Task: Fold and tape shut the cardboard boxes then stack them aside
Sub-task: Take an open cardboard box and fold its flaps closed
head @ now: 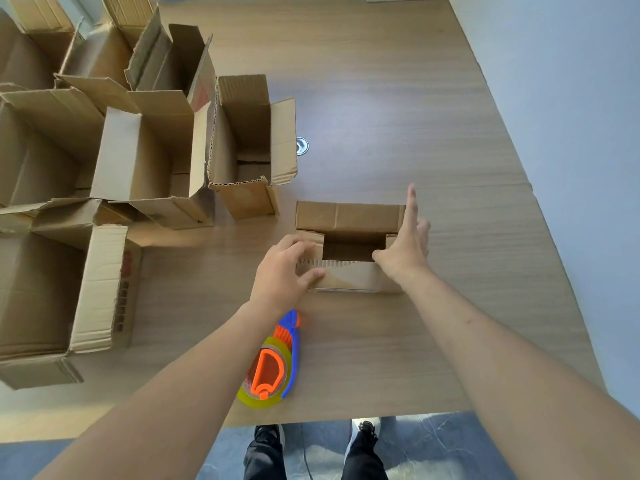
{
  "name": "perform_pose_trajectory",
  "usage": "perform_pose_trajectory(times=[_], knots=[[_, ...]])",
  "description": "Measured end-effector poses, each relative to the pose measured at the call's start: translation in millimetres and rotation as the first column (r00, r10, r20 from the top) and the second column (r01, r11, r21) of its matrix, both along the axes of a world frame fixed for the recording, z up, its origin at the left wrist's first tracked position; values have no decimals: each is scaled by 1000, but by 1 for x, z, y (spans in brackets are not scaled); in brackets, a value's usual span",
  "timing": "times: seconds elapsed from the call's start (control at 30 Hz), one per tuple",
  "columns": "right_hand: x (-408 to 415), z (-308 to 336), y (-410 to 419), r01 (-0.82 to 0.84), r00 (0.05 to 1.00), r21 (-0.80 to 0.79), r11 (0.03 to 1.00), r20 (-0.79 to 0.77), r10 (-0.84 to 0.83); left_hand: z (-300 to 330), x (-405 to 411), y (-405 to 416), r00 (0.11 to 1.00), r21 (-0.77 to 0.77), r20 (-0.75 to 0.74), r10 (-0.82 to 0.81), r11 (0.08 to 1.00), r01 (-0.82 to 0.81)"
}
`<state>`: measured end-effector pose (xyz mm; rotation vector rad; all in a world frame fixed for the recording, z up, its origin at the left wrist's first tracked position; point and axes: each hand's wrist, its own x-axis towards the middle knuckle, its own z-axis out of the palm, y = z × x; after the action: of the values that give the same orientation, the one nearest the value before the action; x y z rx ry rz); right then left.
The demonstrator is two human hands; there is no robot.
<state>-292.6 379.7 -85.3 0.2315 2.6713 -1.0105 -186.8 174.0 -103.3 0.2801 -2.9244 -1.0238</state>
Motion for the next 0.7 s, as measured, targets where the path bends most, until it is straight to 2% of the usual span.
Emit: perform_pose_trajectory(times=[0.17, 0.27, 0.4, 0.5, 0.6, 0.7], knots=[[16, -6, 16, -122, 984, 31, 992, -129, 125, 1, 0, 11, 999, -16, 5, 43, 999, -43], [30, -13, 26, -182, 950, 106, 978, -236, 202, 3, 4, 17, 992, -23, 23, 128, 992, -127], [48, -26, 31, -289, 926, 273, 917, -161, 340, 6, 12, 27, 966, 12, 51, 254, 967, -255], [56, -32, 25, -311, 926, 362, 879, -91, 365, 12, 20, 29, 955, 28, 81, 285, 957, -288], [60, -32, 20, -325, 929, 389, 862, -41, 368, 11, 40, 26, 946, -111, 105, 308, 949, -296], [63, -33, 20, -319, 934, 392, 863, -27, 357, 5, 75, 28, 899, -276, 227, 376, 910, -311]])
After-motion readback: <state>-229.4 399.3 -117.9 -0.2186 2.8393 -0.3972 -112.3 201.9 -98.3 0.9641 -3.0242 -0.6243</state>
